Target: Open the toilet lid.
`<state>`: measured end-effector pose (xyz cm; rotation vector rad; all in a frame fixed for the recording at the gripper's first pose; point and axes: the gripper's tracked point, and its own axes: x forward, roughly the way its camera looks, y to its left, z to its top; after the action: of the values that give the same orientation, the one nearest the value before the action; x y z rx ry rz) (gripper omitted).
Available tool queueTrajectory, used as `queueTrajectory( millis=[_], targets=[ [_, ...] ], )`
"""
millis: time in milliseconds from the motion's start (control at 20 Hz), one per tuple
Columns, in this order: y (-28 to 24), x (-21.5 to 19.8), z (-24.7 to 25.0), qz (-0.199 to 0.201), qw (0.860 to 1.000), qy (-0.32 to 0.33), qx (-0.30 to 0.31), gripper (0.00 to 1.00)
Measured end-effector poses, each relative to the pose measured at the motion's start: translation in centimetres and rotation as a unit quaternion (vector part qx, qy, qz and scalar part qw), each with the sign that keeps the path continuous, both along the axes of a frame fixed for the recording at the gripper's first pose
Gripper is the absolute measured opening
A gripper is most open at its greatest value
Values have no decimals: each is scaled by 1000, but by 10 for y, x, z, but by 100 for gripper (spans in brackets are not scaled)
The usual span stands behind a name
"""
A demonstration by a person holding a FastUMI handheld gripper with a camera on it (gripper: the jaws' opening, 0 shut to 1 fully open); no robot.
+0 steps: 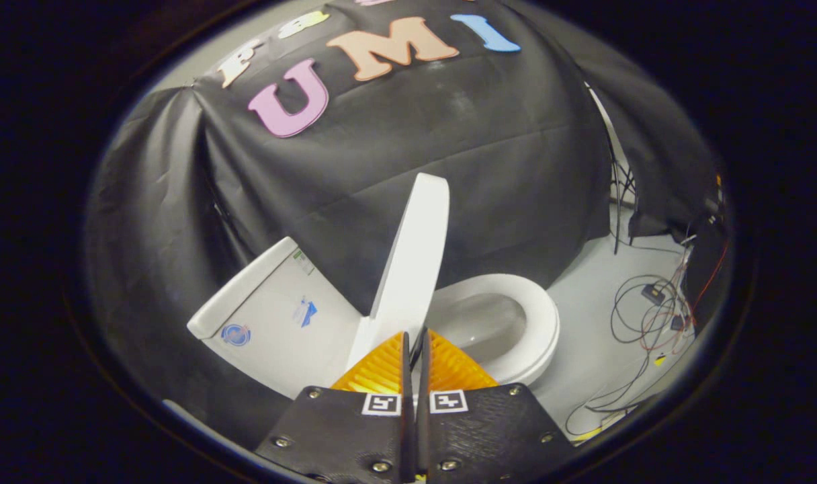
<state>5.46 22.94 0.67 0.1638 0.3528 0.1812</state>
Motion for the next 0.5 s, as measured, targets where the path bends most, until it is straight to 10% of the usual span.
queueTrajectory(
  millis=[500],
  targets=[
    [49, -8, 24, 26, 998, -34, -49, 2]
  ],
)
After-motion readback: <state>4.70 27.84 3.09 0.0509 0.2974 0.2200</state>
